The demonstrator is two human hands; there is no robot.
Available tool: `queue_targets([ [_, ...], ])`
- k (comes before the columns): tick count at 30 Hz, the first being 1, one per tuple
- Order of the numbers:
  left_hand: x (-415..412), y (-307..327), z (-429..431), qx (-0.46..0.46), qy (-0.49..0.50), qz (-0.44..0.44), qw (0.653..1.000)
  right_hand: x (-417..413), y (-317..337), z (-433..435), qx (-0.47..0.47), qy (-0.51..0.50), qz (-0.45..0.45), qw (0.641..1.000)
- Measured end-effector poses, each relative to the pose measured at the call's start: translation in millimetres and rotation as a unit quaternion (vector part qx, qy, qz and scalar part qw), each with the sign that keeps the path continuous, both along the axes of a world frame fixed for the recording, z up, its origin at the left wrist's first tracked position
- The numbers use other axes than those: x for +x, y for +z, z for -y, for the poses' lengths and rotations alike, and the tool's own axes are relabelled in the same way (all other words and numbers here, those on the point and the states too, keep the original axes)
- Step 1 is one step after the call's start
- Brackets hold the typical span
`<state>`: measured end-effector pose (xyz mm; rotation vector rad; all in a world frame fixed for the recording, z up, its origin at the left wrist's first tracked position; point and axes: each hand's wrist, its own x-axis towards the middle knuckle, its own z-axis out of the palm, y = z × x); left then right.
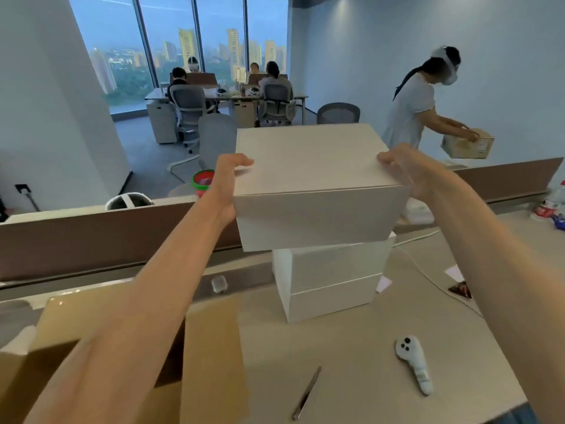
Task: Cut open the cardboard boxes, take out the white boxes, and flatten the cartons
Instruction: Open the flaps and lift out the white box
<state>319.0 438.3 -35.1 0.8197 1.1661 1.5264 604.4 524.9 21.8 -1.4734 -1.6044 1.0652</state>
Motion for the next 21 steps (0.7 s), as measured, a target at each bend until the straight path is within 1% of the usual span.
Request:
queue_targets([
  [2,27.8,-8.3,-15.3,-0.009,0.012,0.013,1.0,16.7,-2.3,-24.6,-0.031,0.02,-0.02,0.999],
  [6,60.7,-32.8,-49.5,-0.032,0.027,0.029,0.999,38.8,-11.8,-75.9,-0.059,0.029,-0.007,0.998],
  [9,75.7,-44.4,-67.4,-0.042,0.019,0.042,0.998,46.6,-26.1,-105.6,-0.093,0.035,-0.015,0.995],
  [14,86.3,-49.0,-88.1,-0.076,0.033,0.023,0.996,53.3,-47.4,-136.4,-0.126,0.044,0.012,0.991],
  [16,88.4,-49.3,-95.0,-0.092,0.033,0.02,0.995,52.7,-53.5,-145.2,-0.137,0.044,0.012,0.99],
  [21,87.4,-55.3,-107.4,-0.095,0.044,0.003,0.995,53.3,-68.4,-159.5,-0.164,0.05,-0.004,0.985],
])
